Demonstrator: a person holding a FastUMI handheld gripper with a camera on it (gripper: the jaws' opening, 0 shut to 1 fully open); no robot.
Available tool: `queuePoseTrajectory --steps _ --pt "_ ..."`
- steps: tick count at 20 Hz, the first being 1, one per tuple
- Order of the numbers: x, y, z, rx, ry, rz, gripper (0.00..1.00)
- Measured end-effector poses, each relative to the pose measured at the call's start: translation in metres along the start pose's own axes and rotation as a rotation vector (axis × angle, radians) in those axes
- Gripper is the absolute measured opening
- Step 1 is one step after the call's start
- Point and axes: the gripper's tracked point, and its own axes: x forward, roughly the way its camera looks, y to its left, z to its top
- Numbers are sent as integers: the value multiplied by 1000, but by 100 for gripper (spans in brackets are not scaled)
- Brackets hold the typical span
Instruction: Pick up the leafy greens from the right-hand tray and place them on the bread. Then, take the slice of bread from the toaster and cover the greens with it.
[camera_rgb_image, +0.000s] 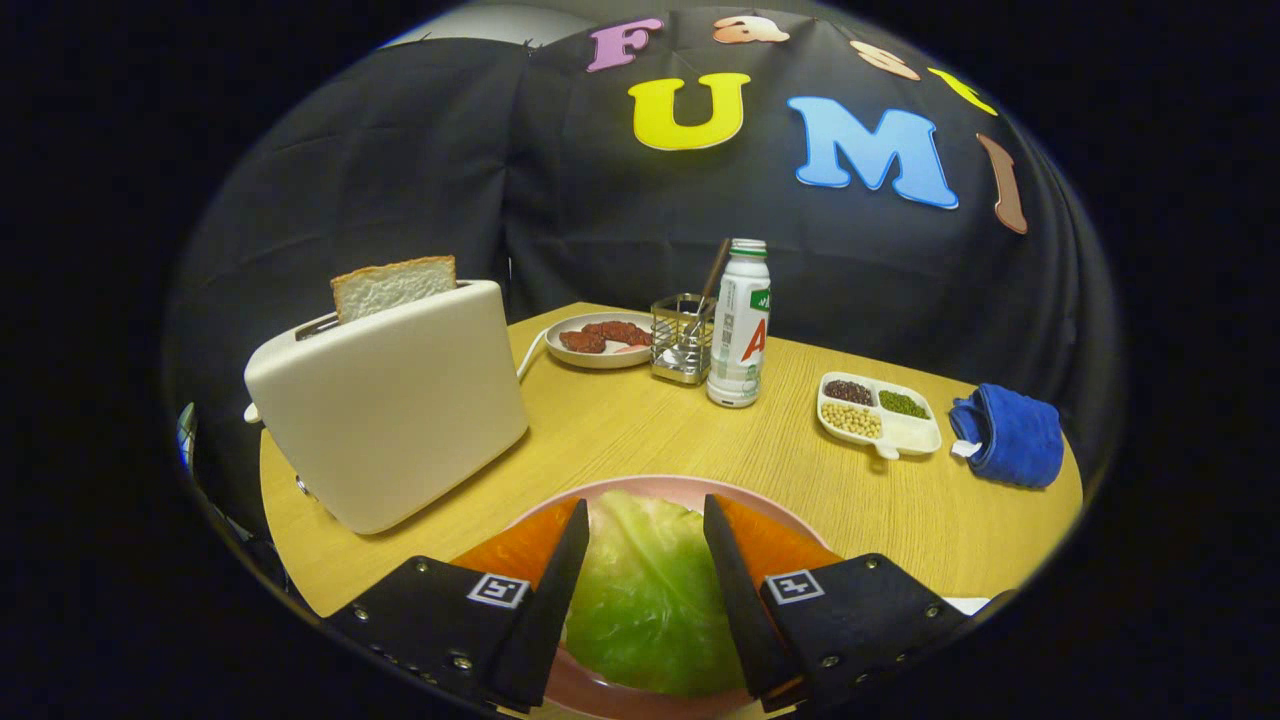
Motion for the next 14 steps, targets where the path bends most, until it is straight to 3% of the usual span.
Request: queuePoseTrajectory --steps 1,14 --pt "-4 4 9 -9 -26 -2 71" --pt "-34 121 104 2 -244 151 71"
